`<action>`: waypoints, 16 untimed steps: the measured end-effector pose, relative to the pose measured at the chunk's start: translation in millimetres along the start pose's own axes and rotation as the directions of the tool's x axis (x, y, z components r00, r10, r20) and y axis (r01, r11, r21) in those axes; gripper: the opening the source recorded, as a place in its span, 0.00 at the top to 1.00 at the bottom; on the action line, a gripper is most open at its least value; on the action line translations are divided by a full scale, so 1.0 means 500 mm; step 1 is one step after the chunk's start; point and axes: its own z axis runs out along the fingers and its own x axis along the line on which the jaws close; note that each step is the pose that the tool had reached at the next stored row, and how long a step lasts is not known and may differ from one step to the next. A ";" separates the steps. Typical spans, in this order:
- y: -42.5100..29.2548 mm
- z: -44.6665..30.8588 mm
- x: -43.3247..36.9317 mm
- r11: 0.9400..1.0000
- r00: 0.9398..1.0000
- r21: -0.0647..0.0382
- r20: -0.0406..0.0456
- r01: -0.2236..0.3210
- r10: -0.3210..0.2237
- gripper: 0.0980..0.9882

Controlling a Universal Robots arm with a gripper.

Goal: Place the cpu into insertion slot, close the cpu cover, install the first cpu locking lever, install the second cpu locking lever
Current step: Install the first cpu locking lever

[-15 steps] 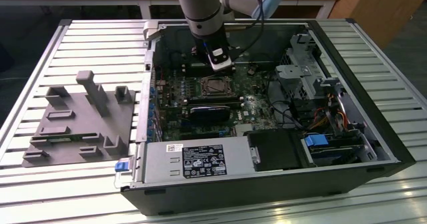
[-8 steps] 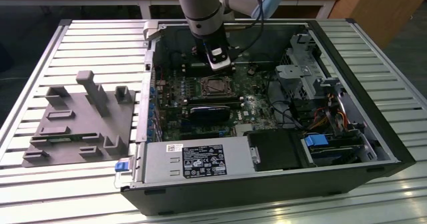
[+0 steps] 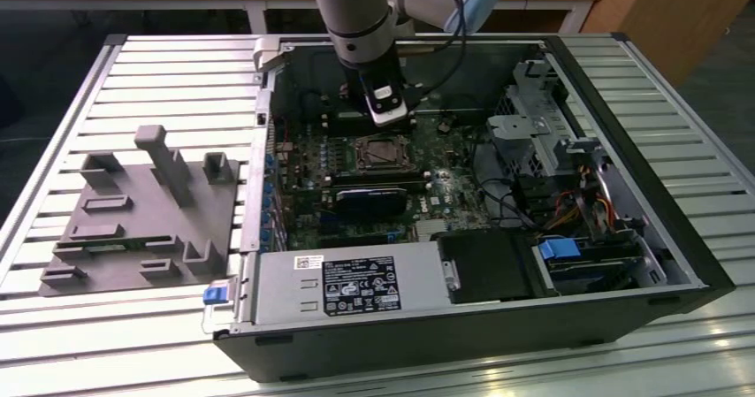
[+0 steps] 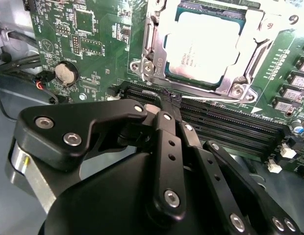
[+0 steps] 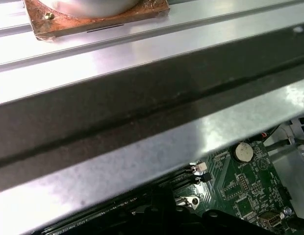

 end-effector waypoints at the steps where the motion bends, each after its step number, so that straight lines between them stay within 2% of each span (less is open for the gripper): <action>1: 0.000 0.001 0.000 1.000 1.000 0.001 0.000 0.000 0.000 0.99; 7: -0.001 0.004 0.001 1.000 1.000 0.010 0.004 0.001 -0.001 0.99; 16: 0.002 0.007 -0.003 1.000 1.000 0.012 0.005 0.000 0.000 0.99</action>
